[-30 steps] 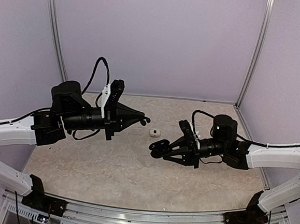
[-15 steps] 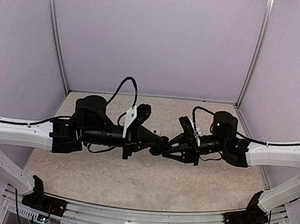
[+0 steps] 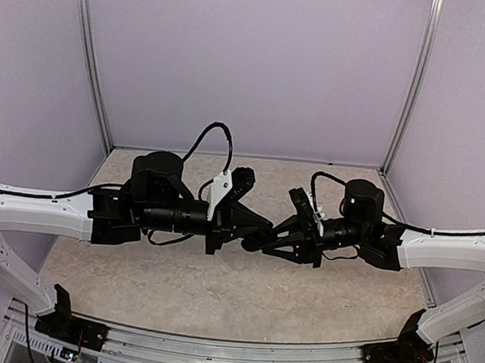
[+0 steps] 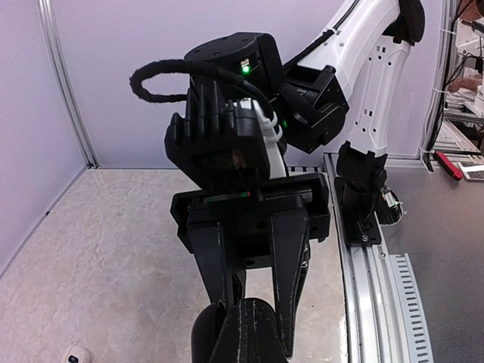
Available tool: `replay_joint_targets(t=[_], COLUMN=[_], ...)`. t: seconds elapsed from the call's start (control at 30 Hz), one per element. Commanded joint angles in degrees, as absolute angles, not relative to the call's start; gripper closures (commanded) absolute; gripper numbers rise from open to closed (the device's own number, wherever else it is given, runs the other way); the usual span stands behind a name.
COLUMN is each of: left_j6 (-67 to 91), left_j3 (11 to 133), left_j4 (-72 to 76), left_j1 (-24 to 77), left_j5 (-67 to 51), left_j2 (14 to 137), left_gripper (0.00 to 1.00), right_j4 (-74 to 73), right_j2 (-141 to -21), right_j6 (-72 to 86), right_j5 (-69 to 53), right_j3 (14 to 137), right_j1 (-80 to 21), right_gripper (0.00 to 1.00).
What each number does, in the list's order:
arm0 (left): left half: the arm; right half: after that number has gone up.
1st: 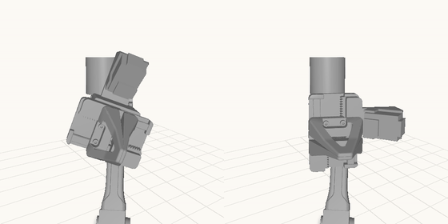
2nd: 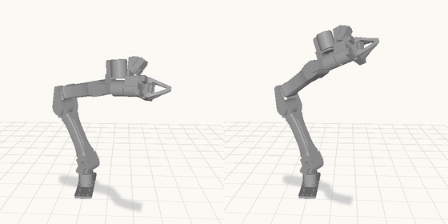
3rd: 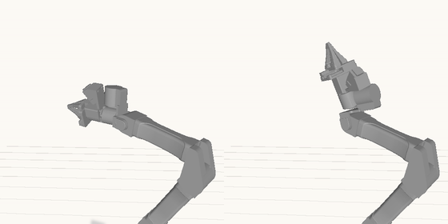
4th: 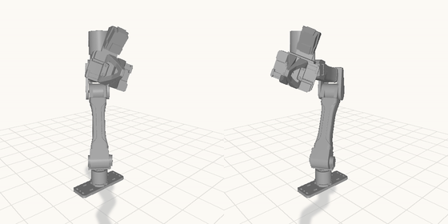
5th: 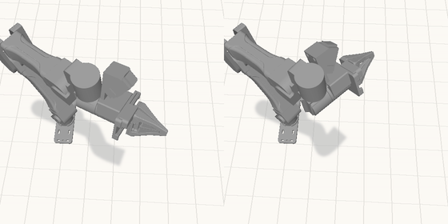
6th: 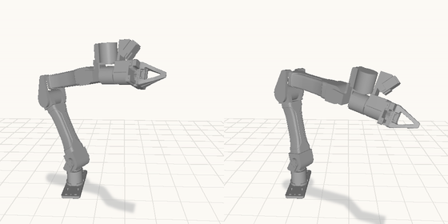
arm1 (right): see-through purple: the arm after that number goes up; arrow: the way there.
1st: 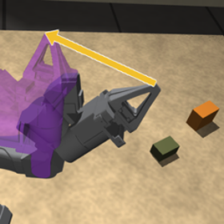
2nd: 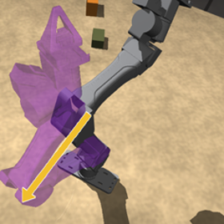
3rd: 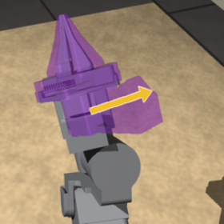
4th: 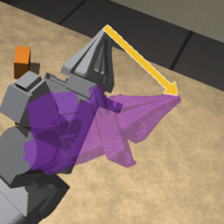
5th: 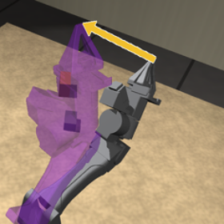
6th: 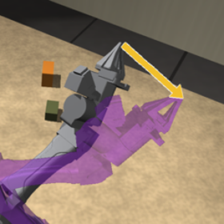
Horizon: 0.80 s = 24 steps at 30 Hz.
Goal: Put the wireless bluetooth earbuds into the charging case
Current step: Insert the right earbud into the right side groove of the charging case.
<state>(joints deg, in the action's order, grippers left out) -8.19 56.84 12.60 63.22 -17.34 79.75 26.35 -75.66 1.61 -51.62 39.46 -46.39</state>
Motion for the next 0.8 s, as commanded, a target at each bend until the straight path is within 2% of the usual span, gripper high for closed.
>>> replay_joint_targets(t=[0.0, 0.77], left_j6=[-10.1, -13.3], left_j3=[58.1, 60.2], left_j4=[10.6, 5.0], left_j1=[63.8, 64.6], left_j5=[-16.3, -16.6], left_j2=[80.5, 83.1], left_gripper=[1.00, 1.00], right_j4=[26.7, 26.8], right_j2=[-74.6, -72.5], right_j6=[1.4, 1.9], right_j5=[-51.9, -52.1], right_j3=[39.7, 39.4], right_j1=[-46.7, -46.7], right_gripper=[1.00, 1.00])
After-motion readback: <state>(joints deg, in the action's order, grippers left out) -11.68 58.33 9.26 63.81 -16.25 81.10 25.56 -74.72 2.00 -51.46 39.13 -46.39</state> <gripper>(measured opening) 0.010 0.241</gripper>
